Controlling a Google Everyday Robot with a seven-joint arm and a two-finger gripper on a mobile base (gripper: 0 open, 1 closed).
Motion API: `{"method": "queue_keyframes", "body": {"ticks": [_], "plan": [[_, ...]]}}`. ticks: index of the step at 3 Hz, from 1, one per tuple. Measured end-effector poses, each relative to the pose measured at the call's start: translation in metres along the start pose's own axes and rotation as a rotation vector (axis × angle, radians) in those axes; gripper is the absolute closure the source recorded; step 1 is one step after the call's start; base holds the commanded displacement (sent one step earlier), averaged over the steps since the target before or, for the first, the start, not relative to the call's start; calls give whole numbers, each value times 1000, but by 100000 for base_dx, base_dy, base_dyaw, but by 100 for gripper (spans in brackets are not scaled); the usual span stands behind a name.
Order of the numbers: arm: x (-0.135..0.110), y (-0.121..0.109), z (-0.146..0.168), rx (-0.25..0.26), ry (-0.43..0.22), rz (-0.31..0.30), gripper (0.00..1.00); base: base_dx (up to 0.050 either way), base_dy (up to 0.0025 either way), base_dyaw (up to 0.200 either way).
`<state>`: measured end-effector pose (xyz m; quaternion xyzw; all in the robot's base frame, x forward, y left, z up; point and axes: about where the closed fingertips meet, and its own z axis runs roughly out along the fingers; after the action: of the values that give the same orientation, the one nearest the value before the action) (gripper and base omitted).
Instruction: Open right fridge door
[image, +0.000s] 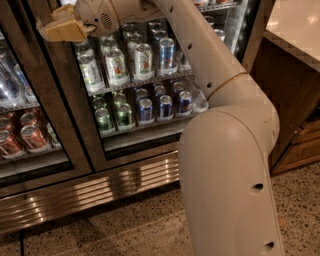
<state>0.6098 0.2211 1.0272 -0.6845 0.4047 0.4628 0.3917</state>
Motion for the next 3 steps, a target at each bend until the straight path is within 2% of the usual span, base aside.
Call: {"method": "queue_keyframes", "body": {"ticks": [1, 2, 3], "plan": [[3, -32, 14, 0, 0, 0, 100, 0, 0, 0], [2, -41, 23, 0, 0, 0, 100, -5014, 27, -187], [2, -41, 23, 0, 0, 0, 100, 0, 0, 0]]}}
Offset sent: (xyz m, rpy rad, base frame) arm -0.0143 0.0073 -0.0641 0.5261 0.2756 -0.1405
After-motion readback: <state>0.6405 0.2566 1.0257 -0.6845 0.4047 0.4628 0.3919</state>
